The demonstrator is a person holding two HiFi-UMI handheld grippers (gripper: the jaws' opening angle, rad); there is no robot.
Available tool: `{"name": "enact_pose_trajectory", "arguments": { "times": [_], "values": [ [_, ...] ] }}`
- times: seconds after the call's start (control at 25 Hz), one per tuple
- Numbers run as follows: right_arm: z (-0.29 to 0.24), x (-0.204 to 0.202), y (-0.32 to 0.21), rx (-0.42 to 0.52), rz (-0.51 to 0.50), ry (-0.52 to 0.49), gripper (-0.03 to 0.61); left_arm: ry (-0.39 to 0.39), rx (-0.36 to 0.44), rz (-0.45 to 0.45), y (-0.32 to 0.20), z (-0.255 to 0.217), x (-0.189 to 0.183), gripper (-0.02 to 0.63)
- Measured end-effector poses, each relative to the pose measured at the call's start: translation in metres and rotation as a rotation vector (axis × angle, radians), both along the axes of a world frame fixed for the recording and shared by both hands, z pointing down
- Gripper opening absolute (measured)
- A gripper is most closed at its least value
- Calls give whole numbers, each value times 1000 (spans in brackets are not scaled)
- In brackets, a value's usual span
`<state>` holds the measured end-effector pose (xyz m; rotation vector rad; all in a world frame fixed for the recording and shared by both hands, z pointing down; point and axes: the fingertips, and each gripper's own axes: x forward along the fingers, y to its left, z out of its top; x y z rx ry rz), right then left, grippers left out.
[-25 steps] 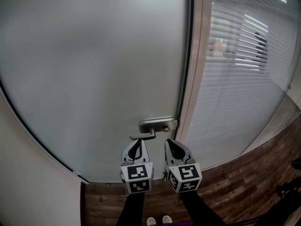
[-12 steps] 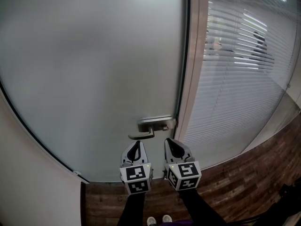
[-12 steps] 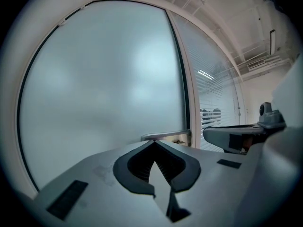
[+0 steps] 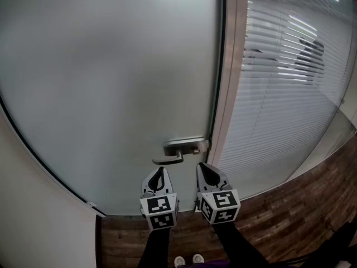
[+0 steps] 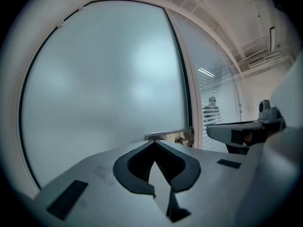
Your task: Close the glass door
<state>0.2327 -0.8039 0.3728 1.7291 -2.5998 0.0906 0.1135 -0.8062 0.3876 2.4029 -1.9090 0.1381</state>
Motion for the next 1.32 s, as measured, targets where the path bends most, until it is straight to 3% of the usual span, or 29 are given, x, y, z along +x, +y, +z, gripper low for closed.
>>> {"name": "enact_pose_trajectory", "arguments": {
  "times": [1.32],
  "values": [
    [6,7,-8,-17,4,5,-3,-6,9,3,-2,-2,1,2]
  ]
}}
